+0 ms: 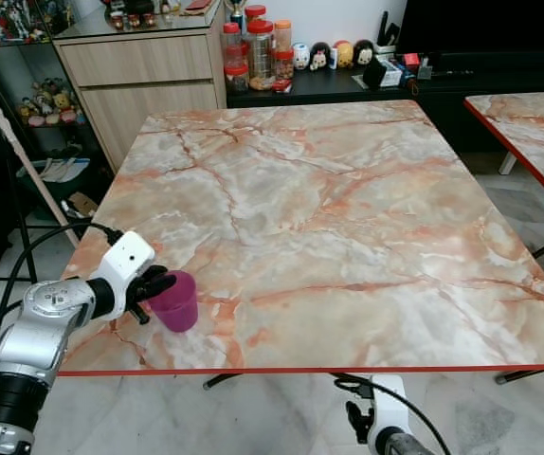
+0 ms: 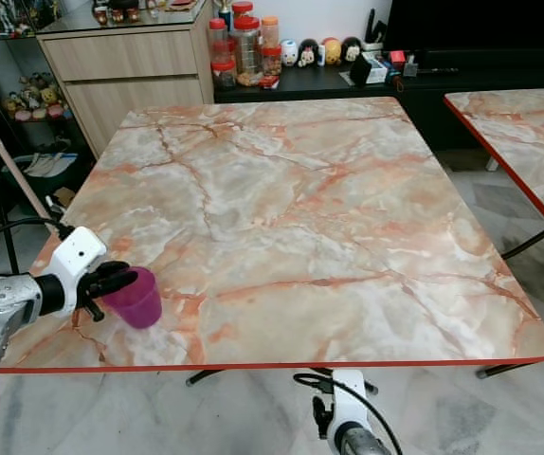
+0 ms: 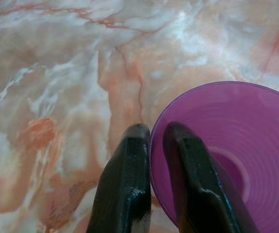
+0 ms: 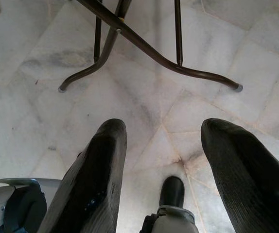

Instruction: Setting the table

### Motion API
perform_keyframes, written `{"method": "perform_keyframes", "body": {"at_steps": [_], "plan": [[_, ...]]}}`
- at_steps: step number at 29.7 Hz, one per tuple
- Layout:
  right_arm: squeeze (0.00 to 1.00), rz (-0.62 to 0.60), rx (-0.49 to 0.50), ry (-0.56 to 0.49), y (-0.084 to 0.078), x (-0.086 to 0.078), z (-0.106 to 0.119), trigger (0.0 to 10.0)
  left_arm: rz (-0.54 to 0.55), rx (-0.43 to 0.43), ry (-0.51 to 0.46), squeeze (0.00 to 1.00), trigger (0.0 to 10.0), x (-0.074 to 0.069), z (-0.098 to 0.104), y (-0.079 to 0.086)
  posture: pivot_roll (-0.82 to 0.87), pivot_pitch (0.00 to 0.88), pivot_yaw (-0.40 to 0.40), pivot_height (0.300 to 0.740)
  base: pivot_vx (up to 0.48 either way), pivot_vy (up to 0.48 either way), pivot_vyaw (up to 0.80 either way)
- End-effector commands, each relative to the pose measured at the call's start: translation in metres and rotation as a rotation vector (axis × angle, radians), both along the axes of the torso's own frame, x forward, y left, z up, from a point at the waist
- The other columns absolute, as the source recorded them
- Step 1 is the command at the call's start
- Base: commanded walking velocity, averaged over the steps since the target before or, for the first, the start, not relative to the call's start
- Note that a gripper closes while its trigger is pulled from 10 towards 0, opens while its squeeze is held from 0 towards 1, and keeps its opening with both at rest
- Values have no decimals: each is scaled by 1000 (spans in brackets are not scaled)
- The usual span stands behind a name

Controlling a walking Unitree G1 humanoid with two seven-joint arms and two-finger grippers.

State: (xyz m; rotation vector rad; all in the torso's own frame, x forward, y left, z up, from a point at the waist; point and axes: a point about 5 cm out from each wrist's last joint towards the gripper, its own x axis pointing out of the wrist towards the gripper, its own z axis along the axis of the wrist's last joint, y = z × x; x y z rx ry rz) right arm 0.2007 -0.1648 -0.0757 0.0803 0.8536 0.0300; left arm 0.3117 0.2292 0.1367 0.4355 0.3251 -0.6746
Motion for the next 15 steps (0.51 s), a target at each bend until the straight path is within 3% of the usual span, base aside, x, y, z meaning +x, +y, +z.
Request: {"method": "perform_keyframes", "body": {"at_steps": [1, 13, 15], "plan": [[0, -12, 6, -7, 0, 2, 1, 10000, 3, 3, 2, 0, 0, 1, 0, 3, 12, 0, 67, 740, 0, 0, 0], [0, -12, 9, -7, 1, 2, 1, 10000, 20, -38, -16, 0, 0, 0, 5, 7, 10, 0, 68, 740, 0, 0, 0], [0, -13, 11, -7, 1, 2, 1, 10000, 112, -255, -130, 0, 0, 6, 26, 15, 9, 0, 68, 740, 0, 0, 0]]}}
